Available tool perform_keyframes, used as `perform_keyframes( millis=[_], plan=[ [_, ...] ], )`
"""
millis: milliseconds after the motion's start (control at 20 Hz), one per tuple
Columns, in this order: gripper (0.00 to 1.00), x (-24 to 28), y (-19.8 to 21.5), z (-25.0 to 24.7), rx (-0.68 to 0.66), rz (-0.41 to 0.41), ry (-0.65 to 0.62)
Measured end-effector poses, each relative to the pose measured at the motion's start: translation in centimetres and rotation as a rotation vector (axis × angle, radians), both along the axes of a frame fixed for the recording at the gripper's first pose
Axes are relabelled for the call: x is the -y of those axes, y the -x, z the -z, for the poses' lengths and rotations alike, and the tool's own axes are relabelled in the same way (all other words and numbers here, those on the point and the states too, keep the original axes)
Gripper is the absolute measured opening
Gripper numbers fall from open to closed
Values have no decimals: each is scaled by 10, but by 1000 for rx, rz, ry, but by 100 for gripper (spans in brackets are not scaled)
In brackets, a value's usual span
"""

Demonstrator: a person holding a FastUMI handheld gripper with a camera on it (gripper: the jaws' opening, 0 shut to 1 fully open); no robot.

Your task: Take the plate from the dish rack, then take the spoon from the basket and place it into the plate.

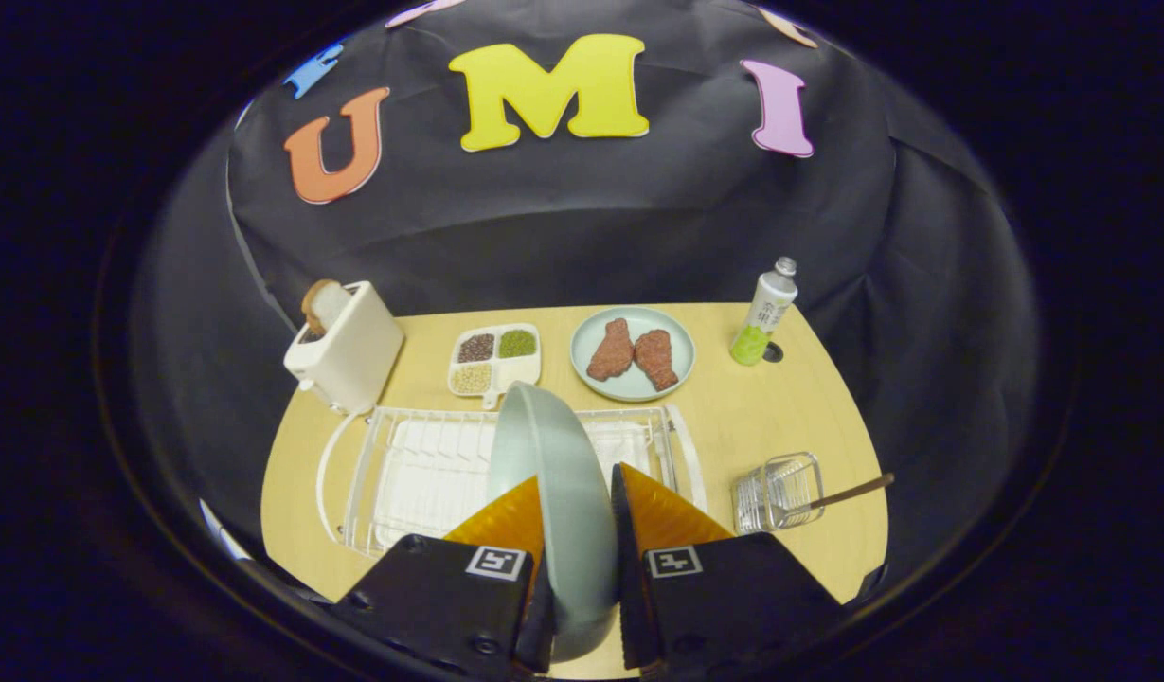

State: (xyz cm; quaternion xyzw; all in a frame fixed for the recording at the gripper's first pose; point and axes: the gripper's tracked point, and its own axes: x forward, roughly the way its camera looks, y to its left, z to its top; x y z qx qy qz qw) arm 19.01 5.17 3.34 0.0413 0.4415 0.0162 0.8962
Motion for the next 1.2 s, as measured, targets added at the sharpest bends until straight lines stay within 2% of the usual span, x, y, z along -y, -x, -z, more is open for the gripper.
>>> perform_keyframes(
  millis=[100,300,500,650,850,1100,1200],
  plan=[
    [33,-2,29,-2,-2,-21,-58],
    [33,2,89,18,3,-74,-91],
    [33,1,142,74,-74,-79,-187],
    [33,4,169,128,-179,-64,-231],
    [33,7,180,168,-253,-42,-316],
    [33,13,177,188,-300,-37,-427],
    [35,21,175,190,-303,-25,-419]
  ],
)
